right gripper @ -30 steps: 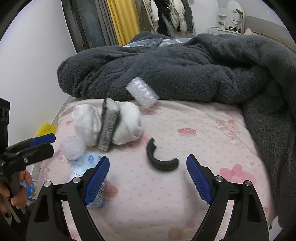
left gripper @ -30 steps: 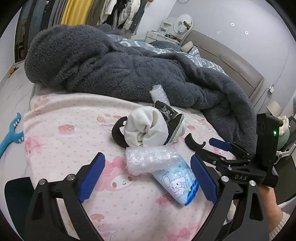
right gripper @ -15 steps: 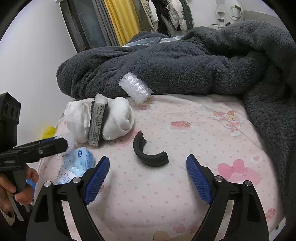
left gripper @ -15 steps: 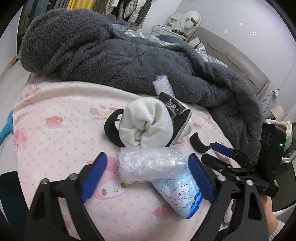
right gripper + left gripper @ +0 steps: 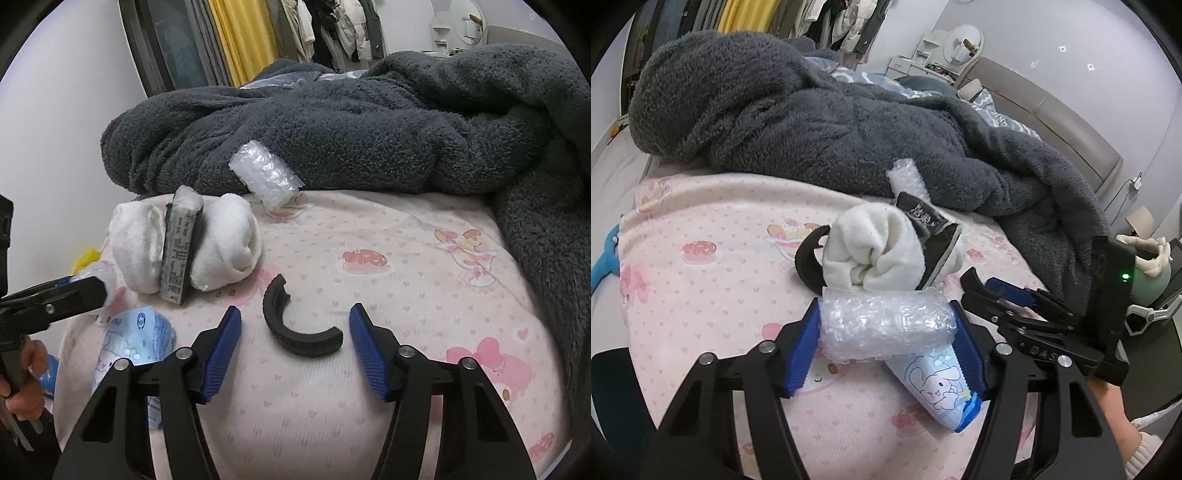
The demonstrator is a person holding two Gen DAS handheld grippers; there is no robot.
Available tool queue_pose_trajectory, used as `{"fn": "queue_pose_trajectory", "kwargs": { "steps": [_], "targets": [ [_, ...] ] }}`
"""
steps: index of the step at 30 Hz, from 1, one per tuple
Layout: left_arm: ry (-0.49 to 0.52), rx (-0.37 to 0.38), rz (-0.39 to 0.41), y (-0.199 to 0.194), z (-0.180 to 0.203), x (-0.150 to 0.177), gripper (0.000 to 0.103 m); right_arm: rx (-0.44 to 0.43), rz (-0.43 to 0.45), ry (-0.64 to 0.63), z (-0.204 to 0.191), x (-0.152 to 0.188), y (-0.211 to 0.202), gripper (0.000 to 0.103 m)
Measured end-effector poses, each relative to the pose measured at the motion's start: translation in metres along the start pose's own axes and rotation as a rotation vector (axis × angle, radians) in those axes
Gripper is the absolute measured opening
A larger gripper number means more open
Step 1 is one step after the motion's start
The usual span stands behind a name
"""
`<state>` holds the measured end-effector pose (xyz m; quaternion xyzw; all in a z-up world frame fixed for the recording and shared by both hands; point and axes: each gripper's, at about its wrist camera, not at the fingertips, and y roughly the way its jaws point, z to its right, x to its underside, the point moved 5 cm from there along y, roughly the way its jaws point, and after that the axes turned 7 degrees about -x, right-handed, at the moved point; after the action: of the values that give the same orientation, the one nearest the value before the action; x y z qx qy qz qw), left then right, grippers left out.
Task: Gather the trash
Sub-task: 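Grasp the bubble-wrap roll with the left tool while the right tool grasps the black curved plastic piece, then carry both items over the teal bin while the left tool drops the bubble wrap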
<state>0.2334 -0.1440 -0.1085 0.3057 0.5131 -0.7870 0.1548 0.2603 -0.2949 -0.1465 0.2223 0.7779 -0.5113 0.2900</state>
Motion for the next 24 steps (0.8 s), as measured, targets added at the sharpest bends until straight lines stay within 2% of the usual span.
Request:
{"fn": "queue_pose_trajectory", "kwargs": {
  "steps": [9,14,24],
  "targets": [
    [-0.011,0.003,0.018,-0.015,-0.009,-0.003,0.069,0.055,-0.006,-0.003,0.000,-0.004,0.008,0.052],
    [-0.015,-0.007,0.030,-0.024,-0.017,-0.005,0.069,0.086,-0.004,-0.003,0.000,-0.005,0.009,0.039],
    [0.003,-0.078,0.051,-0.044,-0.041,-0.006,0.069,0.134,0.029,-0.034,-0.015,-0.028,-0.004,0.038]
  ]
}}
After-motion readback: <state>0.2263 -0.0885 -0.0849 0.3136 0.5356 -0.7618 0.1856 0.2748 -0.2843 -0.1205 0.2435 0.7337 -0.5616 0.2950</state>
